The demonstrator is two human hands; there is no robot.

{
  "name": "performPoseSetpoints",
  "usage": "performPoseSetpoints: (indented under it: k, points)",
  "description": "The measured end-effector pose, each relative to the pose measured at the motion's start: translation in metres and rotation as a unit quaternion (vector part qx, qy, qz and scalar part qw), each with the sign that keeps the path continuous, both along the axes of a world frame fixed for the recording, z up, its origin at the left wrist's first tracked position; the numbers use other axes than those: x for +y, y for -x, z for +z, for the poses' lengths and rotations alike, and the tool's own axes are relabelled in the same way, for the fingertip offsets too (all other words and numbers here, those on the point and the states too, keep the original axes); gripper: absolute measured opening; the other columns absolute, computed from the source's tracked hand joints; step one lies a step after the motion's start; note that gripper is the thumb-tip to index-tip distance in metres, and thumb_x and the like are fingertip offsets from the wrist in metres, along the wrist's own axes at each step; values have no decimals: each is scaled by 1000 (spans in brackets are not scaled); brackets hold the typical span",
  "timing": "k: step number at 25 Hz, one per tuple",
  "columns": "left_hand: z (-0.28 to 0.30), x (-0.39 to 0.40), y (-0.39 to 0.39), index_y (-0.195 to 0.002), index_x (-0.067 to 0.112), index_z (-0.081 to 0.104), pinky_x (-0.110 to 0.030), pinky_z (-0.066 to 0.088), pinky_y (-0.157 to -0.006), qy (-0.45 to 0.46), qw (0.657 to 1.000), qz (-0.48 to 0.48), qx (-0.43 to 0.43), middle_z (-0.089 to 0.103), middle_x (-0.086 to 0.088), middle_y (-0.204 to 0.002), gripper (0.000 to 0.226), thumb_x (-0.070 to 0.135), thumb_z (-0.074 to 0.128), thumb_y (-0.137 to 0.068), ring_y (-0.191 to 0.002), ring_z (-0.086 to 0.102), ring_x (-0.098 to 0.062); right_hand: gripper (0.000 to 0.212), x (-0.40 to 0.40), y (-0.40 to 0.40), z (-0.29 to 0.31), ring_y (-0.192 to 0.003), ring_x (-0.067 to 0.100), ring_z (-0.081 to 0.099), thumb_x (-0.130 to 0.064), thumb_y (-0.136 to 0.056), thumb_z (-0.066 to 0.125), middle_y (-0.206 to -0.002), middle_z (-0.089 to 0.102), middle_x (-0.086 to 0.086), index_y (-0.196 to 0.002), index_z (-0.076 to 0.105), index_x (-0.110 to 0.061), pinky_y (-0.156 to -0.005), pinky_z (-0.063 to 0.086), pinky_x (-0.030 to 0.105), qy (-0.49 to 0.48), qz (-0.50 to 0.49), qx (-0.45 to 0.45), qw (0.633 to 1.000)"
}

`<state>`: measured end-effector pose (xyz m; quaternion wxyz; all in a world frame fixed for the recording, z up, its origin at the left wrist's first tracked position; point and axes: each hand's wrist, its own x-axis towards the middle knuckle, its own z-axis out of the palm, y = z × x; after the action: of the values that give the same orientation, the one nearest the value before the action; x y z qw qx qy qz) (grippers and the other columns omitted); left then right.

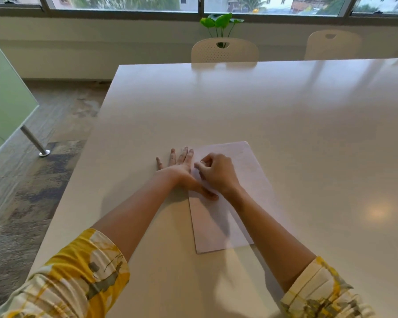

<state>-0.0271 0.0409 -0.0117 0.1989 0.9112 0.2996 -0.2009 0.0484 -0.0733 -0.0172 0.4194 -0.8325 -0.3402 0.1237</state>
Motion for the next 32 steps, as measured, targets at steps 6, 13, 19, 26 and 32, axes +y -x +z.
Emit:
performPoseSetpoints:
  k: [6,13,19,26,32]
  points:
    - [9,-3,-2,-149,28,-33,-69,-27,-105,-11,998,0,60,-40,11,-155,173,101,59,-22,-140,-41,-27,14,-33,-63,5,-73,23,66,-19,-83,62,-74,71,6,-78,70,-9,-62,41,24,30,-176,-38,983]
    - [19,-7,-6,-151,25,-28,-74,-16,-108,-51,993,-4,108,-31,7,-161,156,99,57,-44,-146,-32,-32,11,4,-11,1,-71,19,67,-22,-89,63,-76,70,3,-81,67,-15,-63,54,25,32,18,-52,998]
    - [25,-8,-8,-148,28,-34,-72,-21,-107,-43,992,11,119,-40,10,-156,165,99,62,-34,-143,-37,-30,19,-19,-61,14,-86,35,68,-19,-88,62,-86,73,19,-82,72,-4,-74,50,33,77,-130,-75,986]
    - [21,-6,-8,-147,27,-36,-71,-24,-105,-35,993,11,113,-42,9,-154,169,99,63,-31,-141,-40,-30,10,-40,-66,6,-84,24,70,-24,-82,70,-84,75,6,-85,76,-15,-72,47,26,19,-171,-85,981]
    - [20,-7,-9,-153,23,-26,-72,-20,-107,-64,990,-4,123,-31,6,-161,161,103,53,-38,-146,-31,-32,15,-5,-2,-8,-78,17,71,-30,-87,70,-86,76,1,-91,76,-17,-74,57,31,3,-16,-97,995]
